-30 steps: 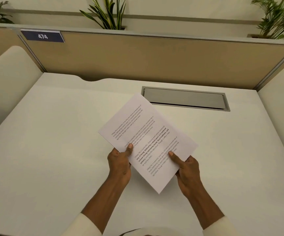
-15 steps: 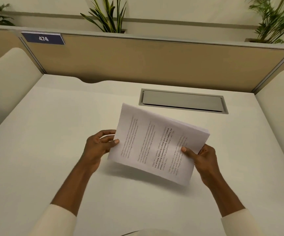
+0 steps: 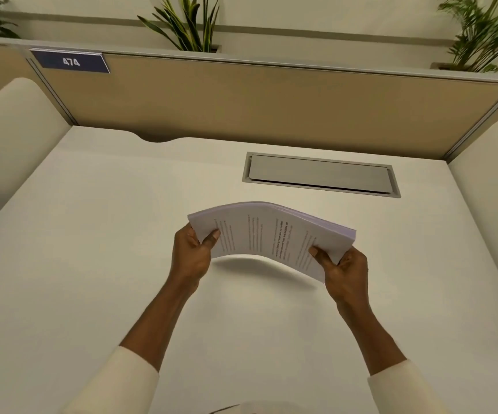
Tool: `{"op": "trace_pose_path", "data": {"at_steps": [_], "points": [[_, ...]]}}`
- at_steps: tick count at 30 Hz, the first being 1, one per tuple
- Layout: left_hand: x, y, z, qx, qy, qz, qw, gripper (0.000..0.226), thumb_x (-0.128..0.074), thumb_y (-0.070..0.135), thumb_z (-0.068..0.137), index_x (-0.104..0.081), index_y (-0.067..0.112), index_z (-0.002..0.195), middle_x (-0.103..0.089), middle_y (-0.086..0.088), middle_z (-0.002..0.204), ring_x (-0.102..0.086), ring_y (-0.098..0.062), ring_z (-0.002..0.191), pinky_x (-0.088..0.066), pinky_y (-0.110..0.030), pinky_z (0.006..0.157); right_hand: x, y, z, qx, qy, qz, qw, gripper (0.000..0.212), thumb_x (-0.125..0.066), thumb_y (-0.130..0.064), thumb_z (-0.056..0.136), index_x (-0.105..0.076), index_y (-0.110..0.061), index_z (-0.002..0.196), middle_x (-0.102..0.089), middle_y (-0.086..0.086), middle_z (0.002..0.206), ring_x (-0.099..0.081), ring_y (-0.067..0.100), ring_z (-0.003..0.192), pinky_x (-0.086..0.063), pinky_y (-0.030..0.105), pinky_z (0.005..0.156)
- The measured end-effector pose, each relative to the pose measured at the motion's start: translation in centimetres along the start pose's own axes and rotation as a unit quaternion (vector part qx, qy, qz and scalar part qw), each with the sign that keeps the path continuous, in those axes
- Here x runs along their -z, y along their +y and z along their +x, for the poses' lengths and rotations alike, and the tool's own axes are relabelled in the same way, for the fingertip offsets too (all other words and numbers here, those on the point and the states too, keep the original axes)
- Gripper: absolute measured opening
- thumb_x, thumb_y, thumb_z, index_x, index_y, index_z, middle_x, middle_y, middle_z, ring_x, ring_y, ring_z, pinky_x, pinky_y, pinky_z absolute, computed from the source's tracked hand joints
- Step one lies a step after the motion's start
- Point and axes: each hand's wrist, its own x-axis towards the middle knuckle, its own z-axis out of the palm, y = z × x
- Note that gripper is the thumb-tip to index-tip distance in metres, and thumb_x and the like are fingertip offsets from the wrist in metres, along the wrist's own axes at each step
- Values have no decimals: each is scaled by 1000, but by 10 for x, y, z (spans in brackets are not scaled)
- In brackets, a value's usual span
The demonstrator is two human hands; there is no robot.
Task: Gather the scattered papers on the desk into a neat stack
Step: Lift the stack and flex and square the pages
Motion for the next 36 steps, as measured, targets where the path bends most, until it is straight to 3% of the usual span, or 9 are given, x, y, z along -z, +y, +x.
{"op": "trace_pose_path", "data": {"at_steps": [6, 9, 12, 19, 28, 31, 33, 36], "points": [[-7, -24, -12, 45, -13, 16, 999, 30, -77, 2, 98, -75, 27, 113, -83, 27, 94, -77, -11, 101, -56, -22, 83, 1, 21, -3, -56, 21, 62, 996, 31, -87, -8, 88, -78, -35, 100, -83, -23, 92, -78, -6, 87, -59, 9, 72], [-10, -24, -15, 44, -14, 21, 999, 31, -77, 3, 99, -74, 28, 118, -82, 27, 101, -75, -8, 108, -57, -19, 84, 0, 23, -4, -70, 30, 77, 994, 30, -85, -8, 90, -78, -35, 102, -84, -22, 95, -78, -4, 90, -59, 9, 72], [-11, -22, -15, 37, -6, 13, 999, 33, -76, 4, 99, -72, 25, 124, -80, 20, 110, -75, -8, 109, -58, -18, 85, 0, 24, -2, -65, 34, 72, 995, 29, -85, -11, 91, -78, -35, 106, -84, -20, 100, -78, -3, 93, -59, 9, 72], [-11, -29, -15, 63, -11, 26, 998, 35, -77, 7, 99, -72, 11, 133, -81, -1, 121, -73, -27, 117, -56, -32, 93, -3, 30, -2, -87, 18, 46, 995, 33, -87, -7, 88, -76, -33, 105, -83, -25, 93, -78, -4, 88, -59, 9, 71], [-12, -28, -18, 57, -1, 17, 998, 33, -76, 6, 100, -70, 18, 130, -79, 5, 115, -73, -23, 113, -59, -21, 86, -6, 33, -1, -88, 30, 47, 995, 33, -88, -5, 87, -77, -34, 101, -83, -24, 90, -78, -2, 88, -59, 10, 70], [-11, -26, -18, 47, 2, 14, 999, 34, -75, 5, 101, -70, 25, 128, -79, 12, 113, -74, -12, 109, -61, -20, 83, -5, 33, 1, -84, 31, 44, 995, 32, -89, -7, 87, -78, -35, 99, -83, -23, 92, -78, -3, 86, -59, 9, 70], [-11, -26, -17, 44, 4, 13, 999, 34, -75, 5, 101, -70, 28, 126, -78, 16, 112, -73, -9, 108, -61, -14, 78, -6, 35, 1, -85, 31, 42, 995, 32, -89, -9, 86, -78, -37, 99, -83, -24, 93, -78, -4, 86, -59, 11, 73], [-13, -27, -18, 52, 3, 18, 998, 34, -75, 4, 100, -70, 29, 121, -78, 20, 109, -73, -6, 107, -58, -15, 81, -6, 39, 2, -93, 28, 43, 994, 34, -89, -7, 86, -77, -36, 97, -83, -26, 90, -77, -5, 84, -58, 21, 79]]}}
